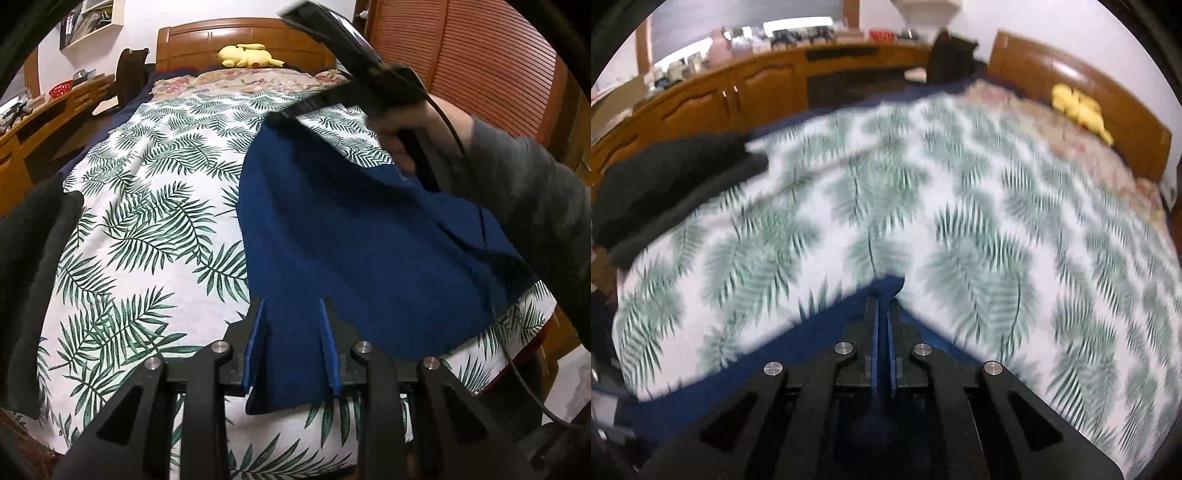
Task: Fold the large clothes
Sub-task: 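Pinch the jacket corner with the right tool and straighten it, then release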
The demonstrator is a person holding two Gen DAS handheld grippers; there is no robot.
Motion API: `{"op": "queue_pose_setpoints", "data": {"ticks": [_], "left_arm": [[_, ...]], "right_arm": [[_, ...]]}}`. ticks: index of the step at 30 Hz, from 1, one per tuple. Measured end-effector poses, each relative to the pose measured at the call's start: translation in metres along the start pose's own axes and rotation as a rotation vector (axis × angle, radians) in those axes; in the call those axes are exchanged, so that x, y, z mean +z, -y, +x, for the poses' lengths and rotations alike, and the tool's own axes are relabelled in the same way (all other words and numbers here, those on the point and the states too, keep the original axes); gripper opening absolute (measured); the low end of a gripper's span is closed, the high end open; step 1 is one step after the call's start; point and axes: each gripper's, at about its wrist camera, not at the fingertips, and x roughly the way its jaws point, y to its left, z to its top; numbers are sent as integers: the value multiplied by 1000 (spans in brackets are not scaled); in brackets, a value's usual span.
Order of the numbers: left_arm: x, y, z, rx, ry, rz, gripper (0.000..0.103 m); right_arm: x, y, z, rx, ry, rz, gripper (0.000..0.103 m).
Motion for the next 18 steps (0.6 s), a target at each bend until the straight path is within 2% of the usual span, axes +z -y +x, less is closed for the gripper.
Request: {"op": "queue_pose_setpoints", "data": {"ticks": [3, 5, 6, 7, 9, 14, 18], "left_arm": [[0, 2, -2, 4, -2, 4, 27], [-1, 3, -3, 3, -1, 6, 27], [-1, 4, -5, 1, 1, 7, 27], [-1, 5, -5, -1, 1, 7, 27], [-1, 7, -6, -5, 4, 10, 27], [4, 13, -6, -22, 18, 20, 27], [8, 23, -2, -40, 23, 31, 27]], "right_arm": [[23, -11, -2, -9, 57, -28, 1], [27, -16, 1, -15, 53, -26, 2], [26, -16, 2, -18, 48, -19, 6], [23, -15, 3, -28, 42, -9, 11], [14, -6, 0, -53, 27, 18, 42], [-24, 43, -33, -107, 10, 99, 44], [-72, 104, -72, -203, -40, 184, 44]]}}
